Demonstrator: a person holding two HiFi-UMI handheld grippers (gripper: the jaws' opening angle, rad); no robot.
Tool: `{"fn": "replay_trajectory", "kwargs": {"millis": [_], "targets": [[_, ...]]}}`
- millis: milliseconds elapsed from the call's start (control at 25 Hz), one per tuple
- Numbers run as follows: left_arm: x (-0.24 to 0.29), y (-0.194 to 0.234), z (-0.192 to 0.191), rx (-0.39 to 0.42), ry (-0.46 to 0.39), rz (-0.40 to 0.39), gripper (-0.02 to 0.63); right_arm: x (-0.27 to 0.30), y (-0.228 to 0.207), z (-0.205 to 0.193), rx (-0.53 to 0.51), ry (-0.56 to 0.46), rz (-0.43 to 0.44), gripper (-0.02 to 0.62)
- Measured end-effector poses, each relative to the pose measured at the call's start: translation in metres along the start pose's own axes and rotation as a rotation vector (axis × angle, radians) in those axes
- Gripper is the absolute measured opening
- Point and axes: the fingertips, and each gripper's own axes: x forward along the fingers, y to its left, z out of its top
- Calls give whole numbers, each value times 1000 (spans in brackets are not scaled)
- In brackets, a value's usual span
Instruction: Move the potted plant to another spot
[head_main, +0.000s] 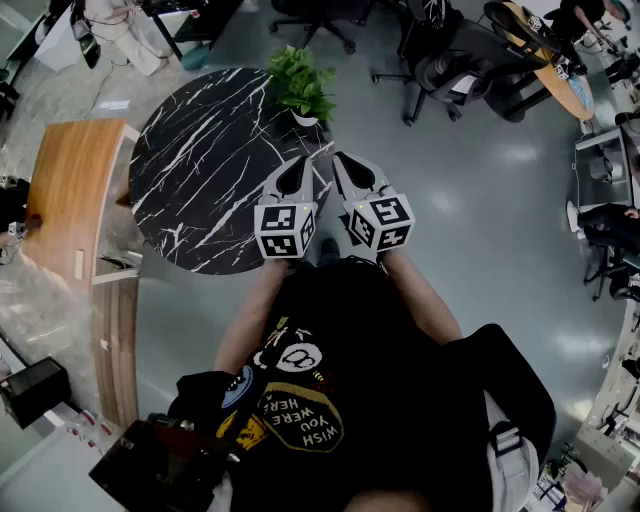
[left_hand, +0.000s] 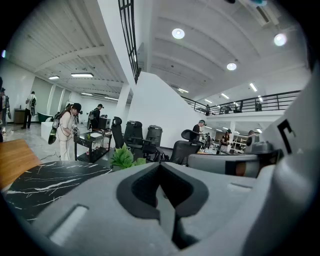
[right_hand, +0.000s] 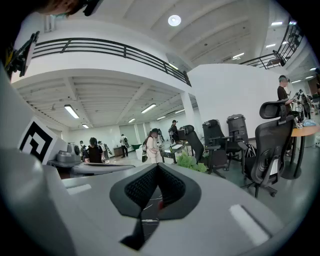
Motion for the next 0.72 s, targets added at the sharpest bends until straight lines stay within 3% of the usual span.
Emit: {"fn": "replay_trajectory", "kwargs": {"millis": [520, 720], "targets": [[2, 11, -10, -13, 16, 19, 3, 5, 1, -6, 29, -9, 14, 2], [5, 21, -22, -37, 5, 8, 3, 18, -1, -30, 27, 40, 39, 2]]}}
